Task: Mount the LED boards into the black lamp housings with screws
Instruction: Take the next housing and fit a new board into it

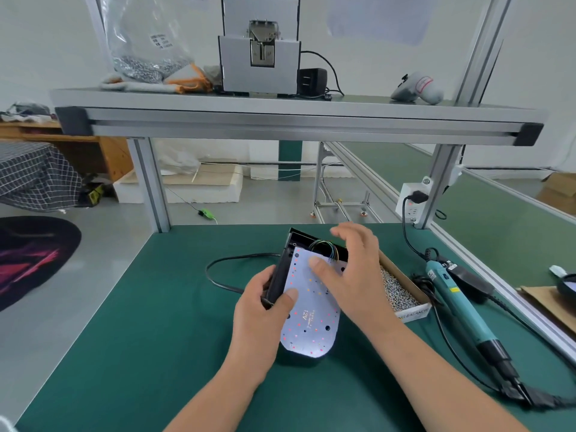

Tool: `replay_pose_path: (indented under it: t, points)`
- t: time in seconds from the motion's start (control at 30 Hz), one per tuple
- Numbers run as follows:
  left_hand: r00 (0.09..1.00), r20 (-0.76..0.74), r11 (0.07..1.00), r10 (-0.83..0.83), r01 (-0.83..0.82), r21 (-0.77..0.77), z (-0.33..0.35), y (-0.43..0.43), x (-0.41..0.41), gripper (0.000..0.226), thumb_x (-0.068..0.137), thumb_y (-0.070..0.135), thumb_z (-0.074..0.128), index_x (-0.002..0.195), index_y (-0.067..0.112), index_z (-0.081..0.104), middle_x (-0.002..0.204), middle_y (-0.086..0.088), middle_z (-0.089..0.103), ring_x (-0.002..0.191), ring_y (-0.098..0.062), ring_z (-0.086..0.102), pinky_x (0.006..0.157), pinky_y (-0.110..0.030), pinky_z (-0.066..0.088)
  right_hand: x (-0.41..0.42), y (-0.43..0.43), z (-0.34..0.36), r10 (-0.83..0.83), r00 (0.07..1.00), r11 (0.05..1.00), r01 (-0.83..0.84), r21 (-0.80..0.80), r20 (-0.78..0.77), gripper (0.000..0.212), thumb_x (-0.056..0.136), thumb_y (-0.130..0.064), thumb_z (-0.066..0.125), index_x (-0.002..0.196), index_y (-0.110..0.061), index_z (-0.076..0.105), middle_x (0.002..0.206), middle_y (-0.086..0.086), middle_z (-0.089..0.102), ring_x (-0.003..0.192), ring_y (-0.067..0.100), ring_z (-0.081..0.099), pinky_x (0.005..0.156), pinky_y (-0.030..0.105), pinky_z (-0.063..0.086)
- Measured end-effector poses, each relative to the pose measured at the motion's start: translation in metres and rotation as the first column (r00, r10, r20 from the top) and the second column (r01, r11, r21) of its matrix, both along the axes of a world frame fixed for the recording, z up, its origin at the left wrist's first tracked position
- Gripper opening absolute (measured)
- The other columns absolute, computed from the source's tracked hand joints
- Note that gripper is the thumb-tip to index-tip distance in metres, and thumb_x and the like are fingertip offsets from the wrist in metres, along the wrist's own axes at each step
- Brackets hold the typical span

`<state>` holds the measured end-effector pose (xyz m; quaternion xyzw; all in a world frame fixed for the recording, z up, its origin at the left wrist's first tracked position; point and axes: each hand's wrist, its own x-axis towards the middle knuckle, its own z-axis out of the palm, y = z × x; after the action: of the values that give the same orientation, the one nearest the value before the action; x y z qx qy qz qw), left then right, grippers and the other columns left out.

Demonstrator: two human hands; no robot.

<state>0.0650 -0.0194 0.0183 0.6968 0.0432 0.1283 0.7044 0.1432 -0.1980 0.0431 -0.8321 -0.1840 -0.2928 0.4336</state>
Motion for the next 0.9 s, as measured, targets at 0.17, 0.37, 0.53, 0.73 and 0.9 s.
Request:
replay_pose_path:
  t: [0.17, 0.37, 0.53, 0.73, 0.9]
  points:
    - [0.993, -0.001, 0.988, 0.118, -0.118, -0.099, 0.001, 0.003, 0.003, 0.032, 0.086, 0.041, 0.075, 0.117, 0.046, 0.07, 0.109, 0.018, 0.077, 0.092, -0.005, 0.072, 0.076, -0.02, 0.055, 0.002, -0.001, 0.008, 0.197, 0.836, 0.966, -0.074, 0.249, -0.512, 0.111, 0.065, -0.07, 0.081, 0.157, -0.028, 0.036, 0.152, -0.009, 0.049, 0.138, 0.017, 0.052, 0.114, 0.044, 0.045]
    - [0.994, -0.092, 0.978, 0.062, -0.079, -0.195, 0.006, 0.003, 0.003, 0.023, 0.11, 0.028, 0.054, 0.117, 0.034, 0.075, 0.112, 0.007, 0.079, 0.108, -0.02, 0.074, 0.088, -0.04, 0.06, 0.006, -0.004, 0.003, 0.468, 0.731, 0.829, -0.168, 0.533, -0.497, 0.053, 0.072, -0.029, 0.09, 0.117, -0.011, 0.068, 0.108, 0.009, 0.08, 0.093, 0.026, 0.077, 0.082, 0.046, 0.055]
    - [0.947, -0.158, 0.924, -0.281, 0.223, -0.312, 0.011, 0.013, 0.003, 0.05, 0.106, 0.0, 0.037, 0.125, 0.024, 0.077, 0.121, -0.016, 0.077, 0.097, -0.028, 0.069, 0.09, -0.053, 0.063, 0.01, -0.015, 0.005, 0.473, 0.72, 0.794, -0.098, 0.601, -0.507, 0.06, 0.066, -0.034, 0.089, 0.114, -0.006, 0.066, 0.105, 0.009, 0.08, 0.091, 0.024, 0.076, 0.079, 0.036, 0.057]
    - [0.858, -0.255, 0.873, -0.446, 0.355, -0.334, 0.012, 0.025, 0.003, 0.069, 0.089, -0.016, 0.028, 0.134, 0.013, 0.071, 0.126, -0.018, 0.075, 0.115, -0.035, 0.074, 0.096, -0.049, 0.062, 0.01, -0.02, 0.009, 0.5, 0.697, 0.741, -0.037, 0.671, -0.514, 0.035, 0.073, -0.022, 0.081, 0.102, -0.008, 0.068, 0.097, 0.016, 0.078, 0.082, 0.031, 0.076, 0.07, 0.039, 0.06]
    - [0.963, -0.27, 0.988, -0.009, 0.051, 0.147, 0.012, 0.02, 0.006, 0.078, 0.097, -0.005, 0.039, 0.145, 0.057, 0.045, 0.126, 0.003, 0.043, 0.094, -0.025, 0.07, 0.076, -0.044, 0.066, 0.007, -0.03, 0.015, 0.563, 0.67, 0.678, -0.04, 0.734, -0.483, 0.023, 0.077, -0.019, 0.081, 0.098, -0.012, 0.075, 0.1, 0.022, 0.078, 0.081, 0.037, 0.076, 0.066, 0.043, 0.062]
